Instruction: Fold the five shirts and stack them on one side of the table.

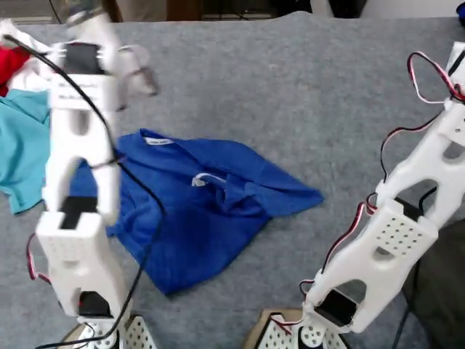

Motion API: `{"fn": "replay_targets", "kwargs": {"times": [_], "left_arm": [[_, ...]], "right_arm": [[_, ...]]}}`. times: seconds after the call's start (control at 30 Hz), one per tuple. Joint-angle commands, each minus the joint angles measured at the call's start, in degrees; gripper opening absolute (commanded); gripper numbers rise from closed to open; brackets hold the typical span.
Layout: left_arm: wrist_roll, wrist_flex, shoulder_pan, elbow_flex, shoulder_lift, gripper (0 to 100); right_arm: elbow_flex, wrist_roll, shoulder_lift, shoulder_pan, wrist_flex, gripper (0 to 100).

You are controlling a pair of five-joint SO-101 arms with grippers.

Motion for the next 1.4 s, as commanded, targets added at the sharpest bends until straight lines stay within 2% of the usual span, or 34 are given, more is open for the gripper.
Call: {"fn": "replay_targets", "kwargs": {"times": [0.0,0.13,0.4,0.6,0.67,0.8,0.93,1.1,1.37], "left_arm": [[0.9,-5.2,-5.0,6.5,3.0,23],[4.0,-7.2,-5.5,7.9,10.5,24],[14.1,-6.7,-7.6,-3.5,23.2,24],[14.9,-6.6,-7.5,-5.4,29.7,23],[14.9,-6.9,-6.8,-5.5,30.5,18],[13.6,-7.7,-3.8,-7.0,31.4,1],[12.7,-6.9,-0.2,-10.8,31.0,2],[12.3,-1.9,6.0,-23.6,31.4,2],[12.2,-0.7,19.7,-41.4,31.0,2]], "right_arm": [[-2.4,1.1,0.2,-2.0,-0.1,18.2],[-2.2,1.8,0.5,-2.6,-0.1,18.2],[-2.4,1.8,1.4,-2.7,-0.1,18.2],[-2.4,1.8,1.5,-2.7,-0.1,18.2],[-2.4,1.8,1.5,-2.7,-0.2,18.2],[-2.3,1.5,1.5,-2.7,-0.5,18.2],[-2.3,1.4,1.5,-2.7,-0.5,18.2],[-2.4,1.4,1.5,-2.7,-0.5,18.2],[-2.5,1.5,1.5,-2.5,-0.5,18.2]]}}
